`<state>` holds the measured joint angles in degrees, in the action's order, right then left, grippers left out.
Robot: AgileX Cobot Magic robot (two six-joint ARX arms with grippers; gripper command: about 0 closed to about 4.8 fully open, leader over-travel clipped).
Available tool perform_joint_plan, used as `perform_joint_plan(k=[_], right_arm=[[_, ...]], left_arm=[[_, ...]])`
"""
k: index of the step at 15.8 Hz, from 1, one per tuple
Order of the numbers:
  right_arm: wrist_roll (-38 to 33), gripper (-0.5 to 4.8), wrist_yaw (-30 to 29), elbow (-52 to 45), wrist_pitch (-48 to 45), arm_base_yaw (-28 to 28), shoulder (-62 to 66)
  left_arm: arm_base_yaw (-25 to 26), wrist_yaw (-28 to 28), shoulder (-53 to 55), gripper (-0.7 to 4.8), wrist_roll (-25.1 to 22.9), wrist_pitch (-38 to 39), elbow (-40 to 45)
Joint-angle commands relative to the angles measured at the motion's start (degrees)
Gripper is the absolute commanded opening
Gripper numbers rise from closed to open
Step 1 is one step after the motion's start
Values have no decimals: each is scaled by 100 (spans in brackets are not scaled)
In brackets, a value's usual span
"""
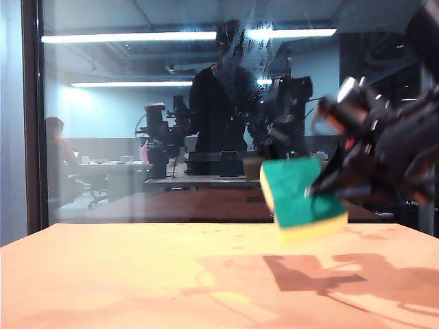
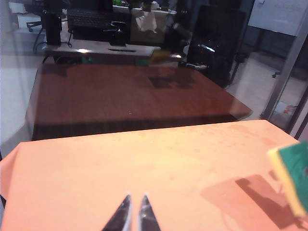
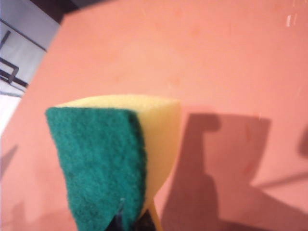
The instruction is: Pick up the sponge from the table, wipe the water off the glass, and finally place the sponge back on the table.
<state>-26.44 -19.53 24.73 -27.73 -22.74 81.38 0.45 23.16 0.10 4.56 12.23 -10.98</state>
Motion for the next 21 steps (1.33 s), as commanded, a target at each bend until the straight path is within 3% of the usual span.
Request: perform_joint_plan(k=[1, 4, 9, 10, 13, 15, 16, 21], right_arm=[[-409, -9, -20, 24, -299, -83, 382], [-509, -8, -339, 24, -295, -85, 551], [-645, 167, -575, 24, -350, -85, 551], [-656, 171, -610, 24, -348, -85, 551], [-654, 158, -518, 24, -442, -81, 549], [-608, 13, -398, 26, -710, -81, 544], [-588, -9, -302, 26, -885, -81, 529], [164, -9, 479, 24, -905, -77, 28]], left_arm=[[0, 20, 4, 25, -4, -74, -28], [0, 20, 4, 25, -4, -76, -28], [0, 20, 4, 25, -4, -76, -28], [0, 20, 4, 25, -4, -76, -28], [0, 20, 4, 25, -4, -76, -28], [0, 20, 4, 25, -4, -74, -28], [0, 20, 4, 25, -4, -76, -28], [0, 20, 4, 25, -4, -74, -28]])
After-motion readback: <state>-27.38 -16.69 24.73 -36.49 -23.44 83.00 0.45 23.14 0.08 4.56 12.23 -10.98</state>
